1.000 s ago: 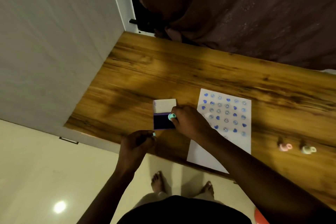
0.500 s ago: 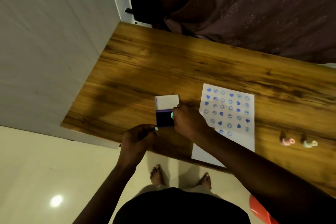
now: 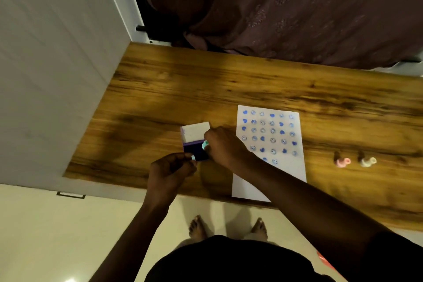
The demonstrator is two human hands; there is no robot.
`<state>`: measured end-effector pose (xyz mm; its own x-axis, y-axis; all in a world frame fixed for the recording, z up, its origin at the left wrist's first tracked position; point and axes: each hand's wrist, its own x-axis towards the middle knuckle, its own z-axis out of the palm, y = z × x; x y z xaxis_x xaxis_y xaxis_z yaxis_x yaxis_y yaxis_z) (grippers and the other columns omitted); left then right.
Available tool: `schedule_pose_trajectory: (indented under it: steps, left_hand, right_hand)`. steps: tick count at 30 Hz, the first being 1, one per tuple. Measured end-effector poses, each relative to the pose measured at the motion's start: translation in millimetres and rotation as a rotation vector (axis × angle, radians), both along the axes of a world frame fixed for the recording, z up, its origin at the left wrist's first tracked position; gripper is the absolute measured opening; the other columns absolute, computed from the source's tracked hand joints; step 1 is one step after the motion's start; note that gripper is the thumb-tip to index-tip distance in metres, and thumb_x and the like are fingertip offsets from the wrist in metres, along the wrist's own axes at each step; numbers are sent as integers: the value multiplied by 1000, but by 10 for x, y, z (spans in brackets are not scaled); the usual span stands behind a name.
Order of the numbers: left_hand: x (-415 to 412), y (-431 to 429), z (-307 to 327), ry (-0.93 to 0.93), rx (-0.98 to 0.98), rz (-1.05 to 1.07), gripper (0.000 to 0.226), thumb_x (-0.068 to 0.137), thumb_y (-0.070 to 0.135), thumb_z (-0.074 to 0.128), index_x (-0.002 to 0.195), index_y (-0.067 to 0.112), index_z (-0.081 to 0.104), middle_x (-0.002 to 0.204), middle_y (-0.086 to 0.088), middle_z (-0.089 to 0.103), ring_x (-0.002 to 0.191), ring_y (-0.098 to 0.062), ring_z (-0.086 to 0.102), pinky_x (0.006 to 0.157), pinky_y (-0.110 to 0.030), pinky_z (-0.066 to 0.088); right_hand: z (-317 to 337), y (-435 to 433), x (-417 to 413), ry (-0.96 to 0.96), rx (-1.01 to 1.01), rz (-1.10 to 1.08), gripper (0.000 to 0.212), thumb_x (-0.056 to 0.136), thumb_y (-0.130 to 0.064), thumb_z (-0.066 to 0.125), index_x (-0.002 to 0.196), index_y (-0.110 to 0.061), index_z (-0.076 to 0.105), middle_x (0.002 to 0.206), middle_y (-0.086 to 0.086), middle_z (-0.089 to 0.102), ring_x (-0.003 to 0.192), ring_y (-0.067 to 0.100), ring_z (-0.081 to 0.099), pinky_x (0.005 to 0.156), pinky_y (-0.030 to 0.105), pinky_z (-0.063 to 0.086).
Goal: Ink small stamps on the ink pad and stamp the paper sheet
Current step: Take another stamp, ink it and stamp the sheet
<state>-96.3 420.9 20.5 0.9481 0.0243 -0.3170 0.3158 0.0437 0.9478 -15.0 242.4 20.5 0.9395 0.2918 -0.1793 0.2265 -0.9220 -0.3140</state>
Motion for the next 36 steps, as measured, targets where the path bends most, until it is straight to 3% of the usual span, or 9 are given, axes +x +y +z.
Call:
schedule_pose_trajectory:
  steps: [6,8,13,15,18,24,31,36]
  left_hand:
    - [36,-202,53,24,-16,-80,21,91,1,73,107,12,79,97,-11,82,96,-37,77,86,-44,62]
    - [55,-321,62,25,-14,-114,20,90,1,74,105,13,79,96,-12,82,95,-36,77,86,-44,62]
    - [103,-686,16,45,45,-174,22,86,-1,79,91,21,79,90,-3,83,87,-24,79,82,-38,63]
    - [122,-826,-16,48,108,-220,21,85,1,81,89,21,78,84,8,83,80,-11,79,81,-35,63]
    - [135,-969,-63,73,154,-279,16,85,6,82,93,20,79,87,11,83,81,-11,80,80,-31,65]
    - [152,-1108,-98,124,121,-287,18,85,7,82,102,14,79,93,3,84,89,-21,80,74,-29,66]
    - [188,-1153,-129,154,133,-283,20,86,6,82,105,10,78,95,2,84,90,-21,81,75,-30,67]
    - [199,-1207,-139,180,120,-268,19,84,7,83,101,15,79,90,12,83,86,-14,80,63,-18,62]
  right_hand:
    - [275,-329,-94,22,269,-232,24,86,-31,76,103,-15,74,101,5,76,92,19,72,70,27,56]
    - [339,-564,-223,6,315,-323,22,86,-34,75,100,-17,76,94,1,77,84,14,71,69,27,56]
    - [239,-1260,-595,-65,199,-560,19,90,-32,69,101,-18,73,98,0,77,87,16,71,68,16,42]
    - [148,-1504,-741,-78,119,-620,17,90,-31,68,97,-16,72,95,5,77,86,23,71,65,20,41]
    - [21,-1721,-899,-66,59,-694,20,90,-31,67,96,-12,71,92,10,75,86,31,70,65,24,37]
    - [-127,-1826,-917,-10,31,-685,19,92,-31,63,87,-13,67,81,8,72,73,26,68,55,23,32]
    - [-212,-1811,-879,11,13,-620,23,95,-35,59,95,-13,67,92,8,73,80,23,68,64,26,45]
    - [-250,-1790,-902,6,41,-648,21,97,-33,60,97,-12,67,95,7,73,73,11,54,63,23,38]
